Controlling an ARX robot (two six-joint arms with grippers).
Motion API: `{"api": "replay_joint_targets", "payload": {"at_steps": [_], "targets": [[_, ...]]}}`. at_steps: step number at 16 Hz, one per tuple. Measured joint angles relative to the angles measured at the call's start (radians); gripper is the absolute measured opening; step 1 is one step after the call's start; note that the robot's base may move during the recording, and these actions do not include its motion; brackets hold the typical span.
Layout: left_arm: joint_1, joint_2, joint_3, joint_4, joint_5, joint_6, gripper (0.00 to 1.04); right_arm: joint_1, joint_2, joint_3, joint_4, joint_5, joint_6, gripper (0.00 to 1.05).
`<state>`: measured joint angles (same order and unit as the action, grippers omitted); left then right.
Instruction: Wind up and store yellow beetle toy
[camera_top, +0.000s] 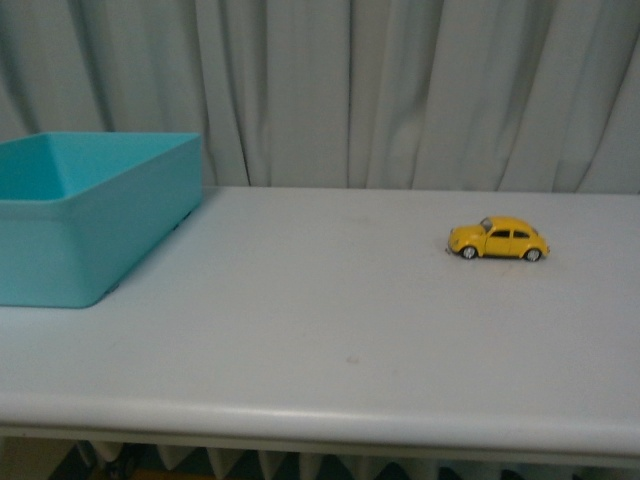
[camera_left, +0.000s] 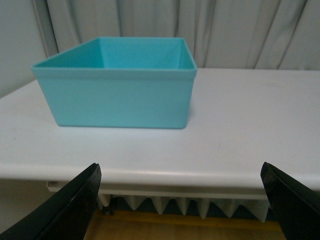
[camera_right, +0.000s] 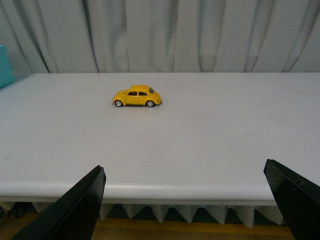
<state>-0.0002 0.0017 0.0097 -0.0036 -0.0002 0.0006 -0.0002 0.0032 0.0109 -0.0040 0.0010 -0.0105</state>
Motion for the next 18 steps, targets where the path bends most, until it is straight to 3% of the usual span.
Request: {"api": "replay_joint_targets", "payload": {"at_steps": [18], "targets": [[0.0,0.0,0.0,0.002,0.0,0.0,0.98,0.0,0.0,0.0,0.001,-0.001,0.002,0.98]]}}
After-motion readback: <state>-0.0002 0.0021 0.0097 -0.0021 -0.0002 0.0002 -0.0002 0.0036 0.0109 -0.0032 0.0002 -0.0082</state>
